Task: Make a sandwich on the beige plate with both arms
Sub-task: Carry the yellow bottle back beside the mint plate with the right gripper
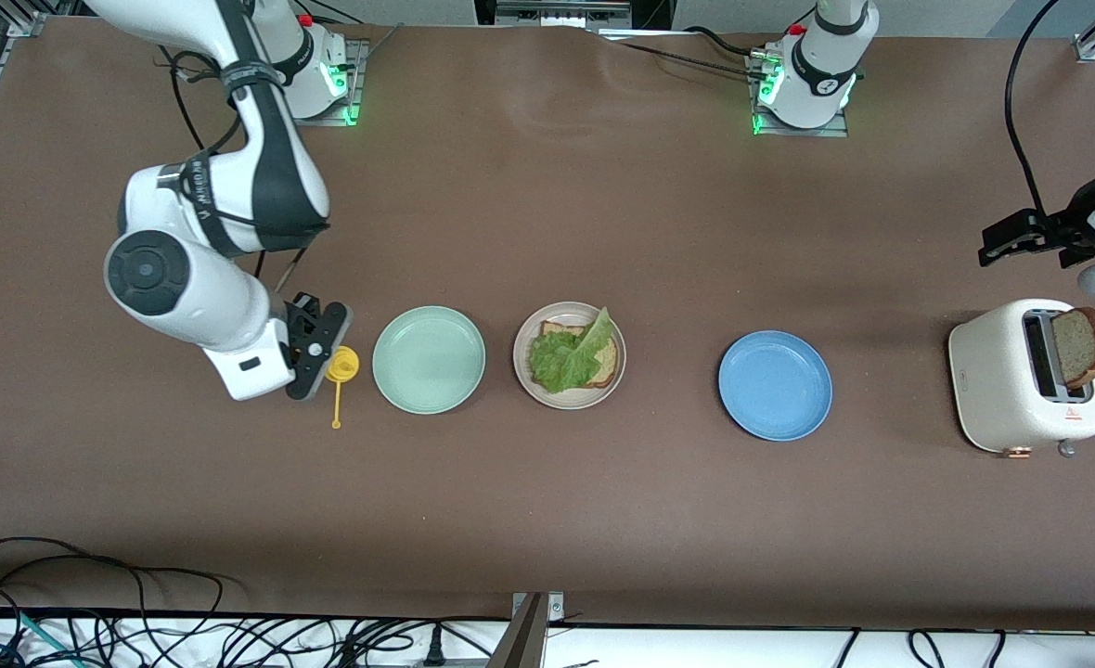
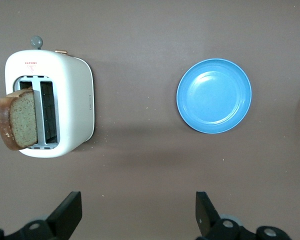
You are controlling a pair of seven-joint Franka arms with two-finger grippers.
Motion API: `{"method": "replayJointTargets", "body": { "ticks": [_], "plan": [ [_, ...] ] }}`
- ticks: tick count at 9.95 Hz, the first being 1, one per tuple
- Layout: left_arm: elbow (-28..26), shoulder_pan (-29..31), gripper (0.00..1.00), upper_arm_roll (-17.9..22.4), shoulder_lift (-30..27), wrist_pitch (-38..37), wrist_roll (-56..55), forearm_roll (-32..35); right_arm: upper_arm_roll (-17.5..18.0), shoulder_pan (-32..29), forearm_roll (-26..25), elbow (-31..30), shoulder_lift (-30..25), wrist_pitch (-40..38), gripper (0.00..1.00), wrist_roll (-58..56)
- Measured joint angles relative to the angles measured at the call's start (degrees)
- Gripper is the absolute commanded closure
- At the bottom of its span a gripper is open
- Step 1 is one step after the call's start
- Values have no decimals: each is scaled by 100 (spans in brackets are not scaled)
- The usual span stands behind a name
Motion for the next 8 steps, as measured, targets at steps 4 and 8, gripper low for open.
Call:
{"method": "replayJointTargets", "body": {
  "ticks": [4,8],
  "plan": [
    [0,-3,0,-19,-4,-3,0,0,72,-759,1456,-959,-242,677,100,-1997],
    [0,-5,0,-66,-3,-6,0,0,95,-1334,3150,-1541,-109,812,100,-4290]
  ]
}}
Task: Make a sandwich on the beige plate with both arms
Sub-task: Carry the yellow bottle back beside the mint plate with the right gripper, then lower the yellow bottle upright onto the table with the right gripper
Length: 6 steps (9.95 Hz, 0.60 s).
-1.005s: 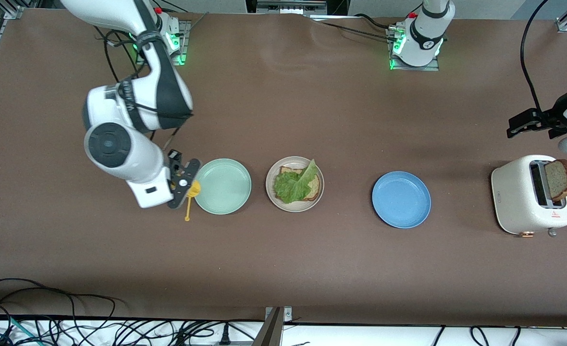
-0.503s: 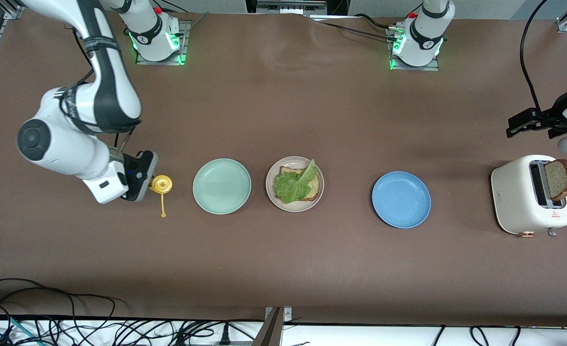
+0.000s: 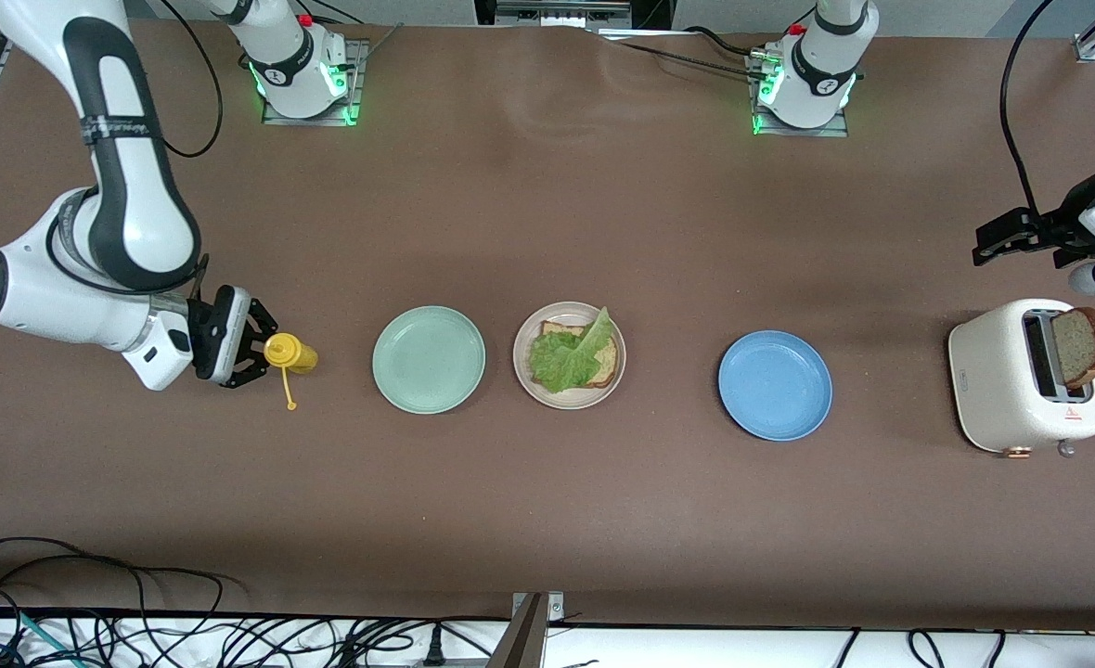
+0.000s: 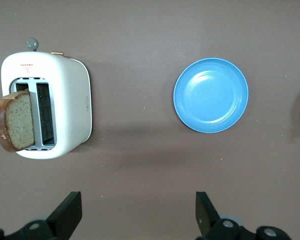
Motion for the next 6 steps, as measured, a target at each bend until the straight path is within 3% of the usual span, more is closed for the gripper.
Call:
{"method": "replayJointTargets", "body": {
  "ticks": [4,6],
  "plan": [
    [-19,7,0,1,20,-74,0,3,17,-231,1553,-122,821,11,100,-1972],
    [-31,51,0,15,63,-79,0,4,29,-241,1701,-116,1062,47,100,-2229]
  ]
}}
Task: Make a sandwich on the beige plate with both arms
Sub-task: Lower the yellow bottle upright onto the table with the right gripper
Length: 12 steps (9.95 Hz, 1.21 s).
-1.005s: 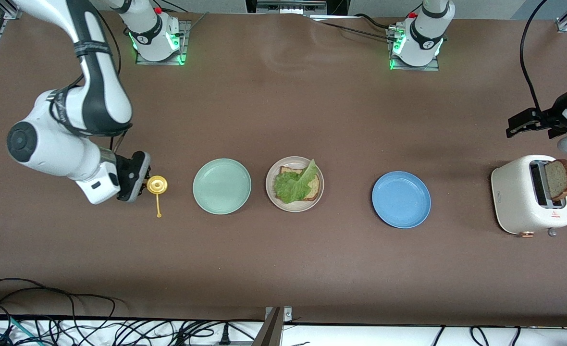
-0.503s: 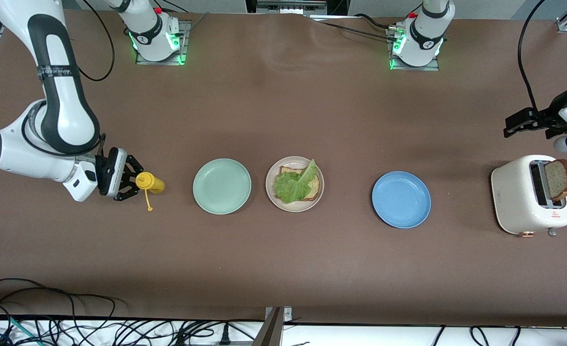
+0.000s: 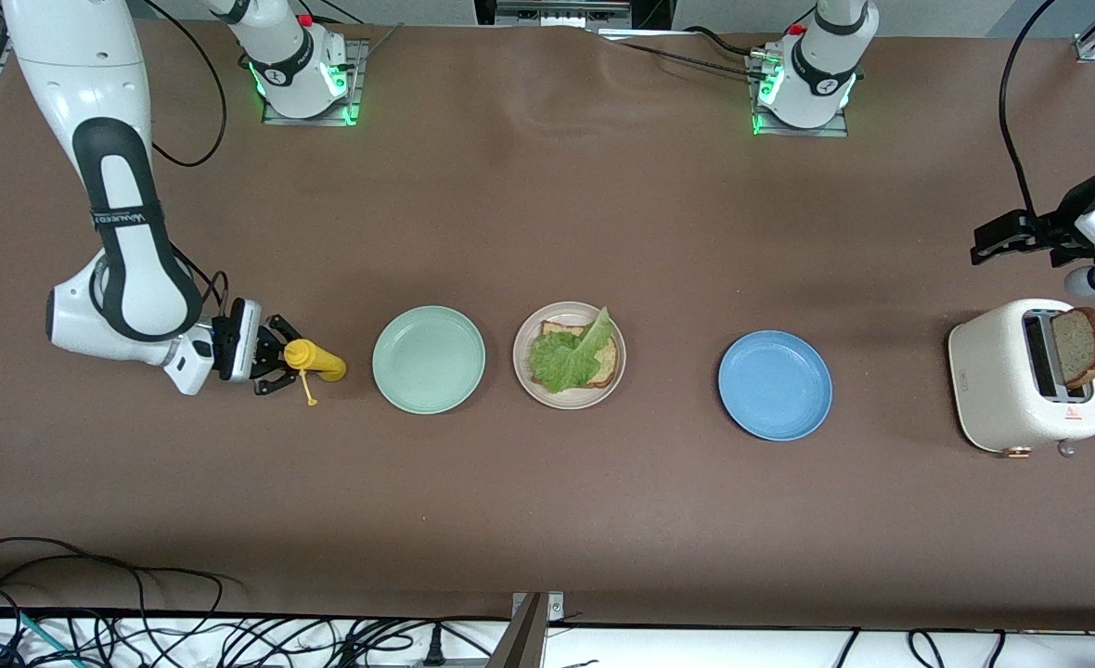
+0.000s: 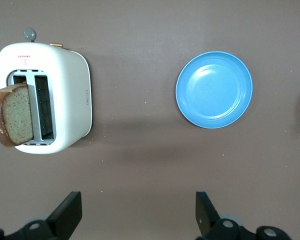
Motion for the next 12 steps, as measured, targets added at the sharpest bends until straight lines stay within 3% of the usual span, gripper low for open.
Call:
{"method": "replayJointTargets", "body": {
  "ticks": [1,2,3,4,5,6,8,12],
  "plan": [
    [0,13,0,9,15,0,0,0,0,-4,1,3,8,3,89,-1],
    [0,14,0,11,20,0,0,0,0,-8,1,14,8,3,58,-1],
    [0,14,0,11,20,0,0,0,0,-10,1,16,8,3,38,-2],
    [0,14,0,11,21,0,0,0,0,-12,2,16,8,3,38,-1],
    [0,14,0,11,26,0,0,0,0,-13,7,18,7,3,30,-2],
    [0,14,0,11,31,0,0,0,0,-14,21,21,6,3,14,-2],
    [0,14,0,13,38,0,0,0,0,-14,63,21,6,3,0,1],
    [0,274,0,36,107,-4,9,37,-10,-132,93,44,-18,-112,0,486]
  ]
}}
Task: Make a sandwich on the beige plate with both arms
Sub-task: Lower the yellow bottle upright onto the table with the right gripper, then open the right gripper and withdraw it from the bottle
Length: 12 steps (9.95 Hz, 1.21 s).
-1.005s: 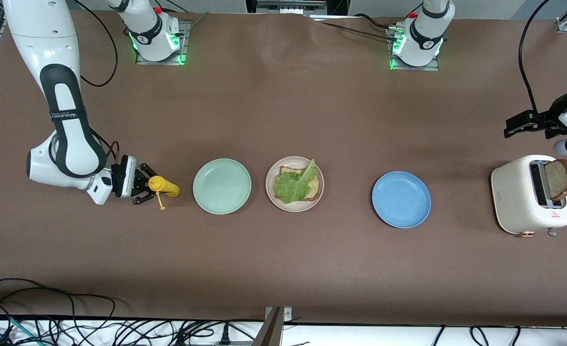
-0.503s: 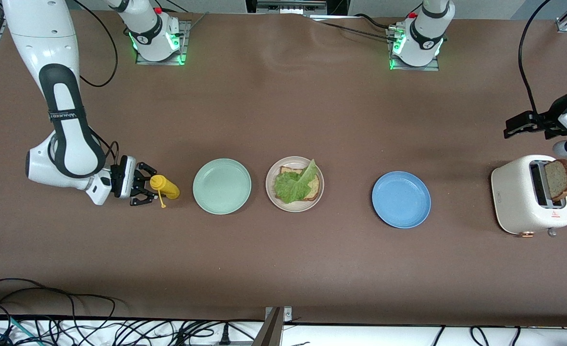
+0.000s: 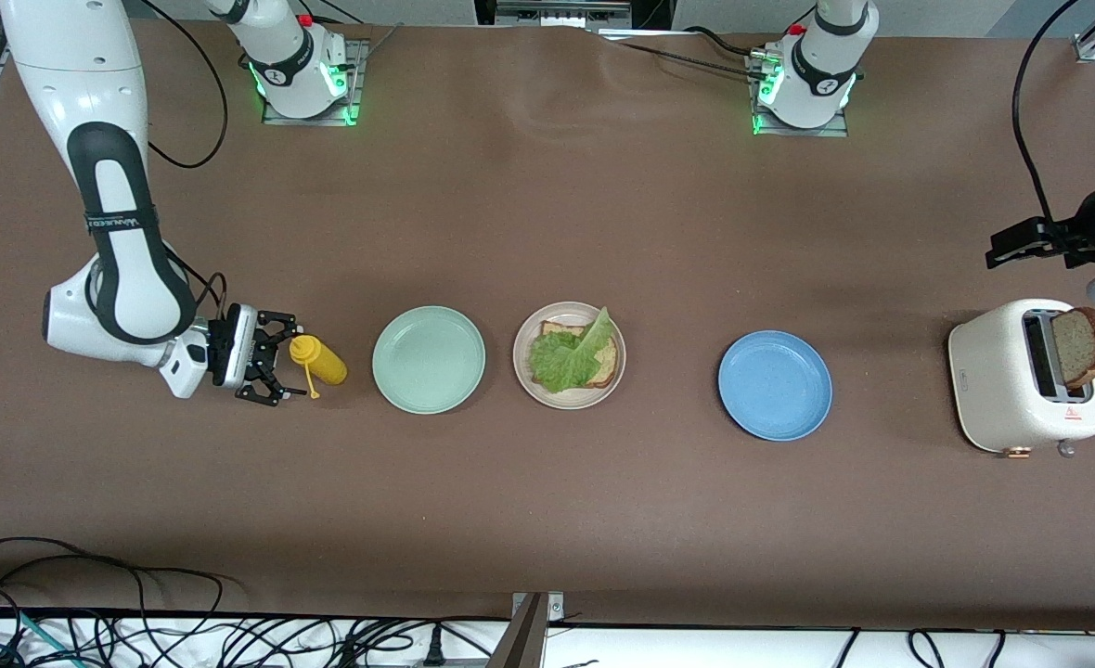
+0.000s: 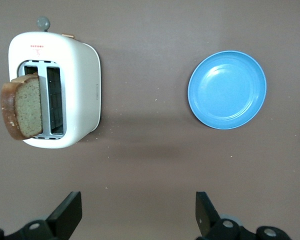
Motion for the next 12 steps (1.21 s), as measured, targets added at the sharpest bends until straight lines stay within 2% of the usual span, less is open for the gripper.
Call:
{"method": "replayJointTargets", "body": {
  "ticks": [2,5,9,12],
  "plan": [
    [0,196,0,4,116,5,4,284,-47,-64,-72,8,-94,-254,0,543],
    [68,534,0,11,442,207,438,473,-48,-69,-936,62,-628,-392,0,2061],
    [82,1084,0,21,783,1020,1479,478,-8,-62,-1803,102,-1388,-736,0,4358],
    [86,1332,0,26,1127,1458,1809,479,258,-45,-2507,121,-1960,-842,0,6490]
  ]
}}
